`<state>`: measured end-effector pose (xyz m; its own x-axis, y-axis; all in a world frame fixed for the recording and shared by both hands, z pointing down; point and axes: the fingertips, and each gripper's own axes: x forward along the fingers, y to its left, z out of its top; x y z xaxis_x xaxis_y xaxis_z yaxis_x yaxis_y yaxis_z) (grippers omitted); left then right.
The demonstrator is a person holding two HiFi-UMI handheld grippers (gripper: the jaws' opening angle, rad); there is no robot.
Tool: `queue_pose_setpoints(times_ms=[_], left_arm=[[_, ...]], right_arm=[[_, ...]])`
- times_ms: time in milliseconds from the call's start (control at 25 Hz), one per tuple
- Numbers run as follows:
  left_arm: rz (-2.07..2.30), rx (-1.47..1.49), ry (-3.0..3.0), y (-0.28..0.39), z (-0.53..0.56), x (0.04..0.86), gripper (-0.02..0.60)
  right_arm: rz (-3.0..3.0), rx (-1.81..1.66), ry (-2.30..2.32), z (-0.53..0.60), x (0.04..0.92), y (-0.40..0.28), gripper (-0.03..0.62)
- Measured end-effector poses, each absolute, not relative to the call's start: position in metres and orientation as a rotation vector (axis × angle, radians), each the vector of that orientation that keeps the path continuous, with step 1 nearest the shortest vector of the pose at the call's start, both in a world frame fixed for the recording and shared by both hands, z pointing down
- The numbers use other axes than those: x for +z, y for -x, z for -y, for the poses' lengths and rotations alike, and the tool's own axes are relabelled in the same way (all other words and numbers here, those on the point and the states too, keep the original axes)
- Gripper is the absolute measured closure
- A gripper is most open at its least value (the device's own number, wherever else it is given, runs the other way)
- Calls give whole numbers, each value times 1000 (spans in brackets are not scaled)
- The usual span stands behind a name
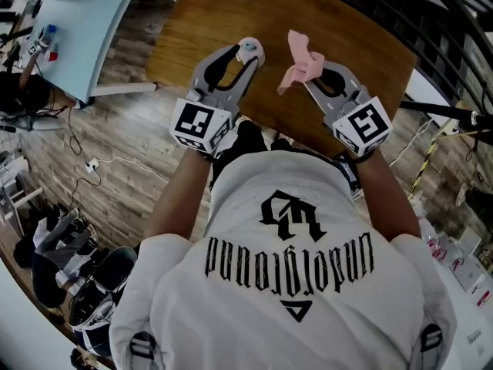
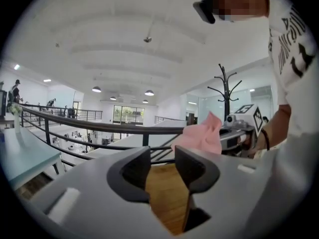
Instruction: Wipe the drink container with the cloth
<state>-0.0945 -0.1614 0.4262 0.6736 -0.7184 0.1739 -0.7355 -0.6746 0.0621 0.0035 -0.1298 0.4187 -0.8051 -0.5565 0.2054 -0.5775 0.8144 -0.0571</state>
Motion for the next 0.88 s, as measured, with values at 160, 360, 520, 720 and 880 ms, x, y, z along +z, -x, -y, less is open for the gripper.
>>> queue_pose_setpoints(times_ms=[160, 360, 520, 720, 880], left_arm=[[1264, 217, -2761, 94, 152, 414, 487], [1274, 200, -2754, 84, 122, 403, 532], [1272, 185, -2748, 83, 107, 389, 532], [1265, 191, -2778, 86, 94, 372, 532], [1231, 179, -2822, 90, 82, 357, 532]], right_arm=[[2854, 113, -845, 119, 394, -4, 562], [2900, 86, -831, 100, 377, -13, 562], [2920, 115, -821, 93, 381, -17, 562], [2914, 82, -764, 83, 377, -10, 562], [2909, 42, -805, 76, 368, -2, 562]])
